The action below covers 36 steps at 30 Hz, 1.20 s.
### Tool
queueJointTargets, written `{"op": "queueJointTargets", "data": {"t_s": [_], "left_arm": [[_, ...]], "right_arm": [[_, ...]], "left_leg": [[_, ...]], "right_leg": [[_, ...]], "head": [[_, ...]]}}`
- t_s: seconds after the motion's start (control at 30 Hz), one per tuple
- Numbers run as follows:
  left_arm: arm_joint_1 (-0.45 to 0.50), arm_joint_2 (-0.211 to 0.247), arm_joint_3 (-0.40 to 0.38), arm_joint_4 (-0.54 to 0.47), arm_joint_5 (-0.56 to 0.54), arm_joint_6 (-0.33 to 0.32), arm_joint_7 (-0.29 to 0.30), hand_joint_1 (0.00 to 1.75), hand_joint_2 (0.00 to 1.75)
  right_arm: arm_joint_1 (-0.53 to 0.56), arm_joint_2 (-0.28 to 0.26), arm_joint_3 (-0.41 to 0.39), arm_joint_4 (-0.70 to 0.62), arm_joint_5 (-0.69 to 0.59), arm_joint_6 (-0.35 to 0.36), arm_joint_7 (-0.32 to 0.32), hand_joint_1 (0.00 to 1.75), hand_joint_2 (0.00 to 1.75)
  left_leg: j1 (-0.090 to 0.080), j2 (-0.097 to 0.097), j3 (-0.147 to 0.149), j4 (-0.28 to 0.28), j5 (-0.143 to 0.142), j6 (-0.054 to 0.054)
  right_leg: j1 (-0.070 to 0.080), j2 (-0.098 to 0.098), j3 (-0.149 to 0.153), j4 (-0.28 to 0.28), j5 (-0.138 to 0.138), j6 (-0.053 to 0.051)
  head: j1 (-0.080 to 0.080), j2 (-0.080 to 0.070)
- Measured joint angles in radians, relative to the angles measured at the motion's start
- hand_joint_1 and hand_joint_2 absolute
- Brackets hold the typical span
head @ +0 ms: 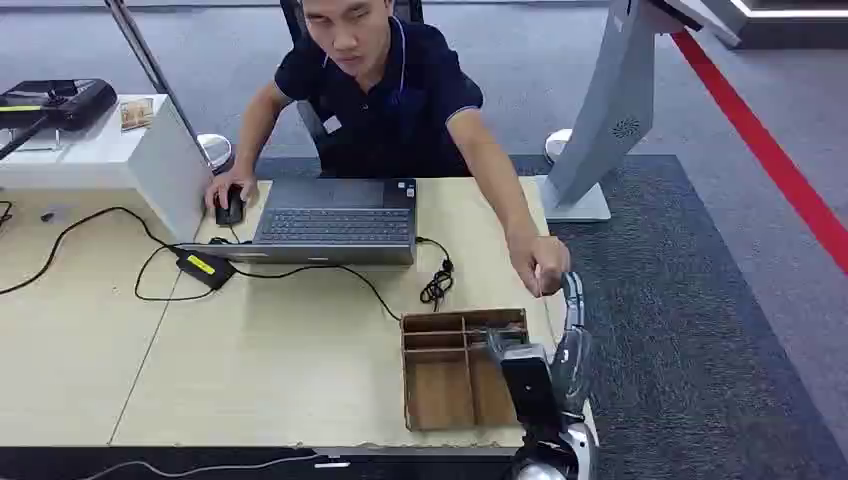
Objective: Pass the card to the sensor for recognition and then transmit it.
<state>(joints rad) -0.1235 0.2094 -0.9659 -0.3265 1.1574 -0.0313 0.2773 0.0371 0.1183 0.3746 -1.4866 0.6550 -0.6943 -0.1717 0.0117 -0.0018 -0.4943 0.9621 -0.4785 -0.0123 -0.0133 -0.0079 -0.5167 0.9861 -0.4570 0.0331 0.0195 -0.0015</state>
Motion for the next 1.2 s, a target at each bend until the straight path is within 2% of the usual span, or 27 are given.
{"op": "queueJointTargets", "data": {"t_s": [0.07,0.1,0.13,0.17,0.2,1.2], "left_arm": [[0.000,0.000,0.000,0.000,0.000,0.000,0.000,0.00,0.00],[0.000,0.000,0.000,0.000,0.000,0.000,0.000,0.00,0.00],[0.000,0.000,0.000,0.000,0.000,0.000,0.000,0.00,0.00],[0.000,0.000,0.000,0.000,0.000,0.000,0.000,0.00,0.00],[0.000,0.000,0.000,0.000,0.000,0.000,0.000,0.00,0.00],[0.000,0.000,0.000,0.000,0.003,0.000,0.000,0.00,0.00]], "right_arm": [[0.002,0.000,0.000,-0.003,-0.002,0.000,0.002,0.05,1.75],[0.004,-0.001,0.000,-0.006,-0.004,0.000,0.002,0.93,1.75],[0.005,-0.001,0.000,-0.007,-0.008,0.000,0.002,1.52,1.75],[0.005,-0.002,0.000,-0.007,-0.009,0.000,0.002,1.55,1.75],[0.005,-0.002,0.000,-0.008,-0.012,0.000,0.002,1.75,1.75],[0.013,-0.016,0.008,-0.015,-0.033,0.000,0.020,1.75,1.75]], "left_leg": [[0.000,0.000,0.000,0.000,0.000,0.000],[0.000,0.000,0.000,0.000,0.000,0.000],[0.000,0.000,0.000,0.000,0.000,0.000],[0.000,0.000,0.000,0.000,0.000,0.000],[0.000,0.000,0.000,0.000,0.000,0.000],[0.000,0.000,0.000,0.000,0.000,0.000]], "right_leg": [[0.000,0.000,0.000,0.000,0.000,0.000],[0.000,0.000,0.000,0.000,0.000,0.000],[0.000,0.000,0.000,0.000,0.000,0.000],[0.000,0.000,0.000,0.000,0.000,0.000],[0.000,0.000,0.000,0.000,0.000,0.000],[0.000,0.000,0.000,0.000,0.000,0.000]], "head": [[0.000,0.000],[0.000,0.000],[0.000,0.000],[0.000,0.000],[0.000,0.000],[0.000,0.000]]}}
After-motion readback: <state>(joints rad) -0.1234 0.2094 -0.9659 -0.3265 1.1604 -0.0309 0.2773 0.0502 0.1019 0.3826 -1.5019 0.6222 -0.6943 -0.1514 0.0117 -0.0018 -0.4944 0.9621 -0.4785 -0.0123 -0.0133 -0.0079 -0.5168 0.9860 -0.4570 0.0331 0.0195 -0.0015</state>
